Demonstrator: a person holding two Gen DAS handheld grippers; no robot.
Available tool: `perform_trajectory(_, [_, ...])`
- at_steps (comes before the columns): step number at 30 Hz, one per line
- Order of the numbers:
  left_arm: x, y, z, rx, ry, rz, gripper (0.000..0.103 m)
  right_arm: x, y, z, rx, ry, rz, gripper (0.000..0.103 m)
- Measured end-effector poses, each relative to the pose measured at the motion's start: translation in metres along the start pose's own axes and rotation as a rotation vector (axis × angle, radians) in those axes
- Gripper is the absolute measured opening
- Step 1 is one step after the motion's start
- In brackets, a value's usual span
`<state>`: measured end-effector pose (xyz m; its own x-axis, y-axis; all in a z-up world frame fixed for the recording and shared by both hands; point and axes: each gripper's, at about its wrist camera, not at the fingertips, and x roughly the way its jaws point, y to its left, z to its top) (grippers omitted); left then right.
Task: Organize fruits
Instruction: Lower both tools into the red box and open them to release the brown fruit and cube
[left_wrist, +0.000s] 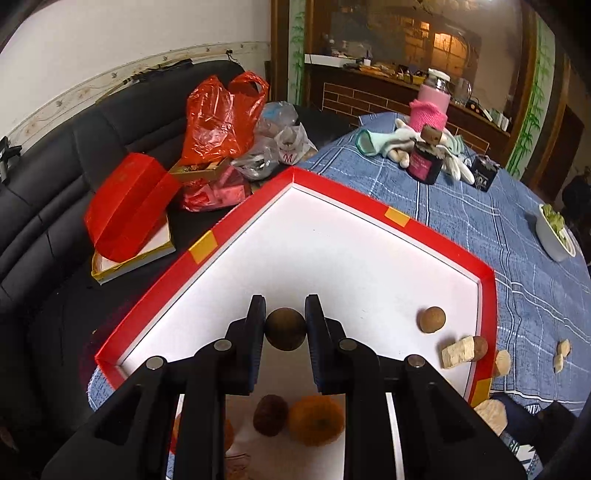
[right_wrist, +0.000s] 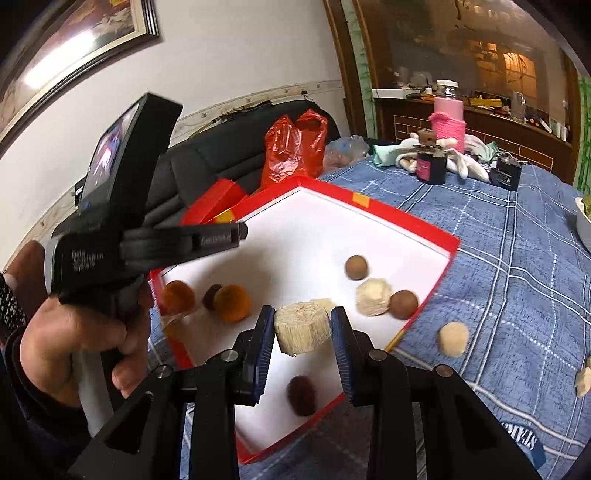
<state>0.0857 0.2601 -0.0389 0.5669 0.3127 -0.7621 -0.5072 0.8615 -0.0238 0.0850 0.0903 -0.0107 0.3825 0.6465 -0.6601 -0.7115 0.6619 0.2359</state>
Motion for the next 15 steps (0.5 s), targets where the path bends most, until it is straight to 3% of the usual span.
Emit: perform_trajectory(15, [0.019,-0.013,0.000,0.059,0.041,0.014,0.020,0.018,0.002,-0.004,-0.007,0.059,0.023,0.031])
